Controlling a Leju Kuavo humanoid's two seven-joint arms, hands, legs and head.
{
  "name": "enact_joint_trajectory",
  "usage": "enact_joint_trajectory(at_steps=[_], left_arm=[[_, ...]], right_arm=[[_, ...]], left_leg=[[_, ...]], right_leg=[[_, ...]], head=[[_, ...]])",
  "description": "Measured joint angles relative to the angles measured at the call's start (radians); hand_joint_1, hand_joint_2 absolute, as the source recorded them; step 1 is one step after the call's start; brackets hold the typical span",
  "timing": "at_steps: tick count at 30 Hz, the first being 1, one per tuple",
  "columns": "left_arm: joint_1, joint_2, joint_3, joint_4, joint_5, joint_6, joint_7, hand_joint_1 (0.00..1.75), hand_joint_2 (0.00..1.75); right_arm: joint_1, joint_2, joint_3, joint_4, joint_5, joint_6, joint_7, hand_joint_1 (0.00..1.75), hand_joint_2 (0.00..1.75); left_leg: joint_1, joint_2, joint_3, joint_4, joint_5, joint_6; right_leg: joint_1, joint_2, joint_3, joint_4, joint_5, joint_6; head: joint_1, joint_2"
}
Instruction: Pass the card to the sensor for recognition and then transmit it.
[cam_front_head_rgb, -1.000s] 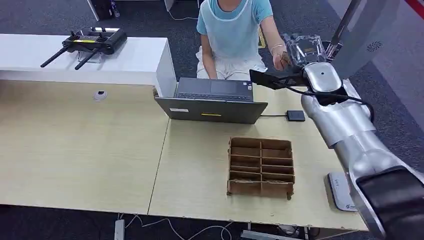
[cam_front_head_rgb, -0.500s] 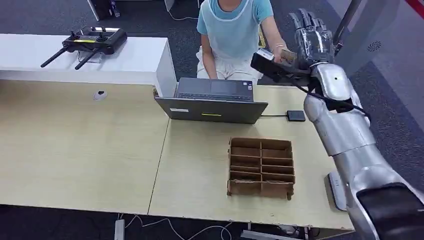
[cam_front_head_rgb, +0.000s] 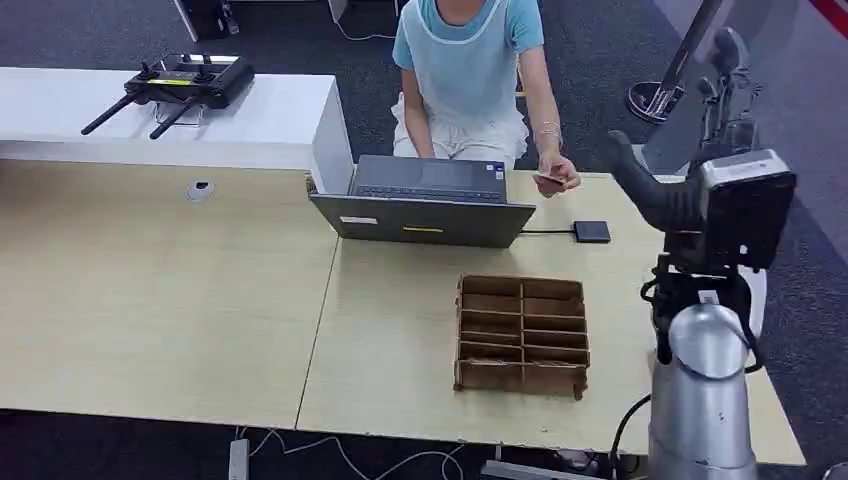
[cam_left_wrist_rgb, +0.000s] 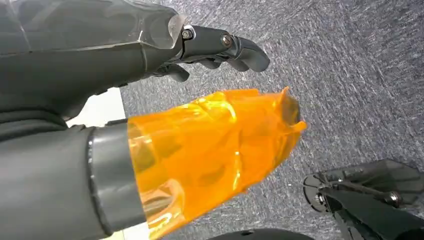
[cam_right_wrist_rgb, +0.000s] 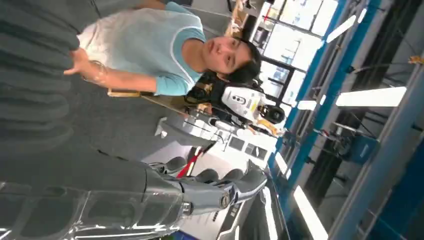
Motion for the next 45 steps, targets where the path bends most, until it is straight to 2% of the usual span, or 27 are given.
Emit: enact_joint_trajectory(at_steps=[3, 5, 8, 11, 15, 18, 20, 22, 24, 25, 28, 30, 36, 37, 40, 41, 45], left_arm=[[0.0, -0.003, 0.0, 0.006, 0.006, 0.002, 0.0, 0.0, 0.0], [-0.001, -0.007, 0.0, 0.007, 0.023, 0.011, 0.005, 0.0, 0.0], [0.001, -0.011, 0.0, 0.009, 0.05, 0.024, 0.007, 0.0, 0.0], [0.001, -0.018, 0.0, 0.014, 0.06, 0.028, 0.007, 0.0, 0.0], [0.001, -0.02, 0.0, 0.014, 0.065, 0.029, 0.007, 0.0, 0.0], [0.001, -0.024, 0.003, 0.019, 0.096, 0.04, 0.007, 0.0, 0.0], [0.002, -0.03, 0.006, 0.022, 0.122, 0.051, 0.005, 0.0, 0.0], [0.003, -0.038, 0.013, 0.025, 0.148, 0.06, -0.003, 0.0, 0.0], [0.004, -0.049, 0.015, 0.032, 0.17, 0.067, -0.008, 0.0, 0.0], [0.003, -0.053, 0.016, 0.033, 0.177, 0.069, -0.014, 0.0, 0.0], [0.003, -0.064, 0.016, 0.039, 0.188, 0.07, -0.027, 0.0, 0.0], [0.003, -0.066, 0.016, 0.041, 0.191, 0.063, -0.047, 0.0, 0.0], [0.003, -0.067, 0.016, 0.047, 0.189, 0.056, -0.065, 0.0, 0.0], [0.003, -0.068, 0.016, 0.049, 0.187, 0.059, -0.064, 0.0, 0.0], [0.002, -0.067, 0.015, 0.054, 0.186, 0.067, -0.043, 0.0, 0.0], [0.001, -0.067, 0.015, 0.056, 0.19, 0.069, -0.031, 0.0, 0.0], [0.0, -0.067, 0.01, 0.063, 0.191, 0.087, 0.021, 0.0, 0.0]], right_arm=[[0.039, 0.016, -0.023, -0.074, -0.019, -0.008, -0.01, 0.0, 0.0], [0.076, 0.039, -0.045, -0.125, -0.097, -0.027, -0.039, 0.0, 0.0], [0.178, 0.079, -0.087, -0.222, -0.241, -0.008, -0.084, 0.0, 0.0], [0.251, 0.109, -0.127, -0.279, -0.262, 0.005, -0.117, 0.0, 0.0], [0.283, 0.131, -0.154, -0.312, -0.262, 0.018, -0.122, 0.0, 0.0], [0.355, 0.155, -0.167, -0.336, -0.331, 0.072, -0.137, 0.0, 0.0], [0.45, 0.188, -0.167, -0.356, -0.303, 0.08, -0.202, 0.0, 0.0], [0.547, 0.23, -0.167, -0.378, -0.184, 0.035, -0.267, 0.0, 0.0], [0.621, 0.261, -0.166, -0.386, -0.034, -0.018, -0.28, 0.0, 0.0], [0.652, 0.272, -0.164, -0.387, 0.042, -0.044, -0.278, 0.0, 1.75], [0.706, 0.287, -0.164, -0.387, 0.169, -0.095, -0.255, 0.0, 1.75], [0.719, 0.293, -0.168, -0.388, 0.179, -0.115, -0.243, 0.0, 1.75], [0.731, 0.301, -0.191, -0.39, 0.151, -0.107, -0.219, 0.0, 1.75], [0.731, 0.303, -0.193, -0.391, 0.144, -0.102, -0.215, 0.0, 0.0], [0.733, 0.306, -0.206, -0.39, 0.109, -0.073, -0.184, 0.0, 0.0], [0.733, 0.306, -0.207, -0.39, 0.088, -0.054, -0.168, 0.0, 1.75], [0.741, 0.308, -0.219, -0.378, 0.005, 0.001, -0.194, 0.0, 1.75]], left_leg=[[0.0, 0.0, 0.001, 0.0, 0.0, 0.0], [0.0, 0.0, 0.001, 0.0, 0.0, 0.0], [0.0, -0.001, 0.0, 0.0, 0.0, 0.0], [0.0, 0.001, 0.0, 0.0, 0.0, 0.0], [0.0, 0.002, 0.001, 0.0, 0.0, 0.0], [0.0, 0.001, 0.001, 0.0, 0.0, 0.0], [0.0, -0.001, 0.0, 0.0, 0.0, 0.0], [0.0, 0.0, 0.0, -0.001, -0.002, 0.0], [0.0, 0.001, 0.0, -0.001, -0.002, -0.001], [0.0, 0.001, 0.001, -0.001, -0.003, -0.001], [0.0, 0.001, 0.001, -0.001, -0.003, -0.001], [0.0, 0.002, 0.001, -0.001, -0.003, 0.0], [0.0, 0.002, 0.002, -0.001, -0.003, 0.0], [0.0, 0.002, 0.002, -0.001, -0.003, 0.0], [0.0, 0.002, 0.002, -0.001, -0.003, 0.0], [0.0, 0.002, 0.002, -0.001, -0.003, 0.0], [0.0, 0.002, 0.002, -0.001, -0.003, -0.001]], right_leg=[[0.0, 0.0, 0.0, 0.0, 0.0, 0.0], [0.0, 0.0, 0.0, -0.001, 0.0, 0.0], [0.0, -0.001, 0.0, -0.001, 0.0, 0.0], [0.0, 0.001, 0.0, -0.001, 0.0, 0.0], [0.0, 0.002, 0.0, -0.001, 0.0, 0.0], [0.0, 0.0, 0.0, -0.001, 0.0, 0.0], [0.0, -0.001, 0.0, -0.001, -0.001, 0.0], [0.0, 0.0, 0.0, -0.001, -0.001, 0.0], [0.0, 0.001, 0.0, -0.001, -0.002, 0.0], [0.0, 0.001, 0.0, -0.001, -0.003, 0.0], [0.0, 0.001, 0.0, -0.001, -0.003, 0.0], [0.0, 0.001, 0.0, -0.001, -0.003, 0.0], [0.0, 0.002, 0.001, -0.001, -0.002, 0.0], [0.0, 0.002, 0.001, -0.001, -0.002, 0.0], [0.0, 0.002, 0.001, -0.001, -0.002, 0.0], [0.0, 0.002, 0.001, -0.001, -0.002, 0.0], [0.0, 0.001, 0.001, -0.001, -0.003, 0.0]], head=[[0.0, 0.0], [0.0, 0.0], [0.0, 0.0], [0.0, 0.0], [0.0, 0.0], [0.0, 0.0], [0.0, 0.0], [0.0, 0.0], [0.0, 0.0], [0.0, 0.0], [0.0, 0.0], [0.0, 0.0], [0.0, 0.0], [0.0, 0.0], [0.0, 0.0], [0.0, 0.0], [0.0, 0.0]])
